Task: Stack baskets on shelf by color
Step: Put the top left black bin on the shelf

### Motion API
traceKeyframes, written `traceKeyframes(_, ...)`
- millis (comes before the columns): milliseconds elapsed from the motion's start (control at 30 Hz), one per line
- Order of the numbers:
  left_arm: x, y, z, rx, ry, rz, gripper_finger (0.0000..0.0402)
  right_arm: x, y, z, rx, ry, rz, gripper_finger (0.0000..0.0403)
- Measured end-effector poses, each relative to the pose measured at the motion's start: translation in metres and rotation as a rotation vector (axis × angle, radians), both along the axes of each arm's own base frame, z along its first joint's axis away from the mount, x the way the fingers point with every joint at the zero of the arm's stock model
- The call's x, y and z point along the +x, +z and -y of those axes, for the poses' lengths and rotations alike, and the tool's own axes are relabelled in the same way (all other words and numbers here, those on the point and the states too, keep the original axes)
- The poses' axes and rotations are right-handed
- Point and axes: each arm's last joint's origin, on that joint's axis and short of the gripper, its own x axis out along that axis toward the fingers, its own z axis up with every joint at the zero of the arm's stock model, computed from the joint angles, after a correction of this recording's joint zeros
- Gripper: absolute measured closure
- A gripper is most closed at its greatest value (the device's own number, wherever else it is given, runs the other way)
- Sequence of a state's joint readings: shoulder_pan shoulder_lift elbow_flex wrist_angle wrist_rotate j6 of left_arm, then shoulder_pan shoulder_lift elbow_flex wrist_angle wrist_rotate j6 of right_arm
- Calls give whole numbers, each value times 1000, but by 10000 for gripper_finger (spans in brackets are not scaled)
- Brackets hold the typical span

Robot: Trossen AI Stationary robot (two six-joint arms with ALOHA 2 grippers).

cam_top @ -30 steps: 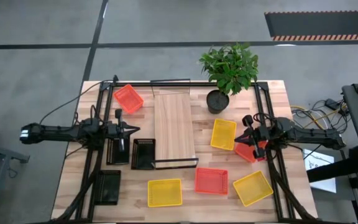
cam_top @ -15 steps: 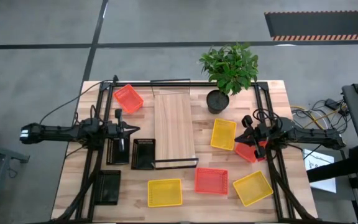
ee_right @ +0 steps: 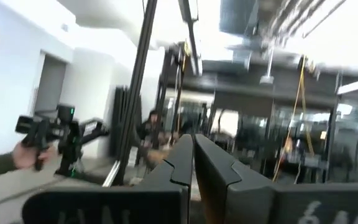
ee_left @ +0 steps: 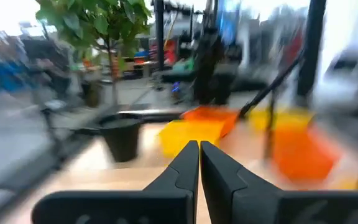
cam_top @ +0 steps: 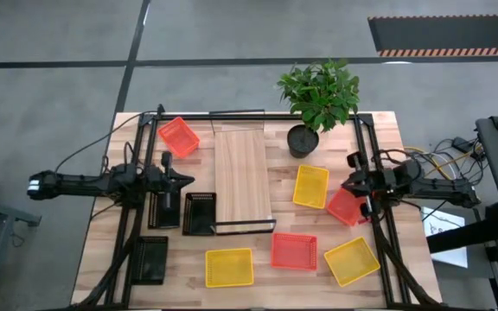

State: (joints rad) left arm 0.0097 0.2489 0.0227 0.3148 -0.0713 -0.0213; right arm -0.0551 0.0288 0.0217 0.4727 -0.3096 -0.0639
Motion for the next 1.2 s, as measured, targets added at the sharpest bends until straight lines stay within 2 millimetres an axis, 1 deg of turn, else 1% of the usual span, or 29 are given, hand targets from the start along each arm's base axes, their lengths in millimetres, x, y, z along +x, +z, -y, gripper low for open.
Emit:
traceKeyframes(67, -1, 7, -1, -67, 8, 77, 402, -1, 3, 1, -8, -28, 41, 394)
traceKeyframes(200, -5, 21, -1, -76, 1, 227, 402, -2, 5, 3, 2, -120, 67, 394)
traceKeyframes(367, -13, 39, 0, -80, -9, 433, 402, -3, 6, 3, -18, -122, 80, 394)
traceKeyframes(500, -18, 48, -1, -225, -49, 552, 402, -3, 6, 3, -28, -128, 85, 394)
traceKeyframes(567, -21, 51, -2, -268, -44, 607, 402, -3, 7, 3, -40, -135, 94, 394)
traceKeyframes(667, -20, 60, -2, -317, -53, 623, 402, -3, 7, 3, -53, -146, 98, 394)
traceKeyframes(767, -15, 70, -2, -361, -65, 606, 402, -3, 8, 3, -66, -175, 112, 394)
traceKeyframes(933, 1, 88, -3, -472, -33, 502, 402, -4, 9, 4, -71, -216, 130, 394)
traceKeyframes(1033, 13, 98, -4, -563, -10, 355, 402, -4, 9, 4, -102, -237, 136, 394)
traceKeyframes(1100, 18, 107, -4, -632, 19, 240, 402, -4, 9, 4, -121, -247, 138, 394)
traceKeyframes(1200, 22, 117, -5, -767, 116, 43, 402, -4, 9, 4, -150, -263, 140, 394)
